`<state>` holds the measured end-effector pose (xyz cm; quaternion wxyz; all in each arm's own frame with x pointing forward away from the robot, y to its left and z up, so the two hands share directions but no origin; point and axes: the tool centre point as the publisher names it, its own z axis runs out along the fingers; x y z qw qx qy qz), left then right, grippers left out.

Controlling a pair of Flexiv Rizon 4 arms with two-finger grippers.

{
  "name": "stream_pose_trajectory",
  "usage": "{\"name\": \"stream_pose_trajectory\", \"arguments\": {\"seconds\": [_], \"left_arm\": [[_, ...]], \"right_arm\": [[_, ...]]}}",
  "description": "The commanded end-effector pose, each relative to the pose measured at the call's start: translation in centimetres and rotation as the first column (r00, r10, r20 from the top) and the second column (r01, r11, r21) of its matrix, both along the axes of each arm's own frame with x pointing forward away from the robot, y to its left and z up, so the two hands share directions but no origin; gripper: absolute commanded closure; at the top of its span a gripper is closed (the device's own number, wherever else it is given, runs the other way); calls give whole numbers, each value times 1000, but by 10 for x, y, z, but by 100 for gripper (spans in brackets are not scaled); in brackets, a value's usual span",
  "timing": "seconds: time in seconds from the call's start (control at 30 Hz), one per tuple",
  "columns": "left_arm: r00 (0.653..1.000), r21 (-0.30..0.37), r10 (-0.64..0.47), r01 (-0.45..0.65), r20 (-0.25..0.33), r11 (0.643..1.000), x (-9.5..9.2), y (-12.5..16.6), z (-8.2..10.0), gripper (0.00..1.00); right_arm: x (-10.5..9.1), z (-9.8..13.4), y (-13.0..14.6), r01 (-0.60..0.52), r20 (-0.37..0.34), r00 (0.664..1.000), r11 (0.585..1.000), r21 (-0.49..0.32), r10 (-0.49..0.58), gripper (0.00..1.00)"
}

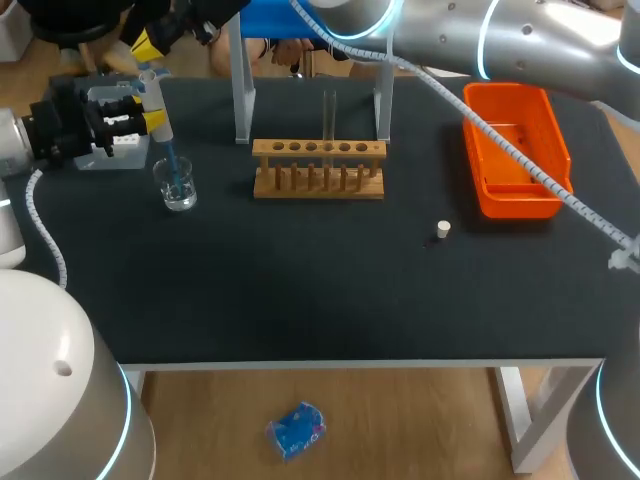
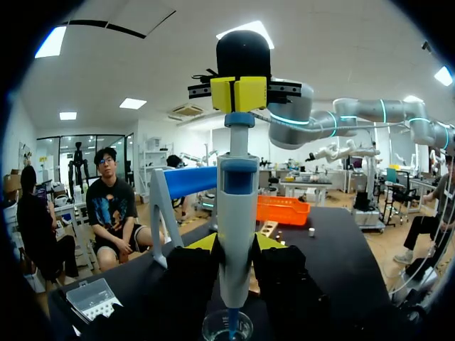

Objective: Invert the test tube, pick up the pipette, mount the tip to pipette, aspirate from beaker and dispense into the tube, eject the tip, return the pipette, and cap with the stopper.

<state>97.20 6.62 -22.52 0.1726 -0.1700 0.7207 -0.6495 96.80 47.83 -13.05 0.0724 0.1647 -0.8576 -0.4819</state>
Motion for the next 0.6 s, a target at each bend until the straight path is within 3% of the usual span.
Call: {"name": "stream_pose_trajectory", "arguments": {"seconds": [0.03,0.6], "left_arm": [[1000,-1,-1,1,2,1000,0,0,0,100],[1000,-1,-1,1,2,1000,0,0,0,100]], "right_arm": [[3,-1,1,-2,-1,1000,1000,-7,2,100],[0,-6,-1,4,-14,1000,1000,-9,-4,100]]}}
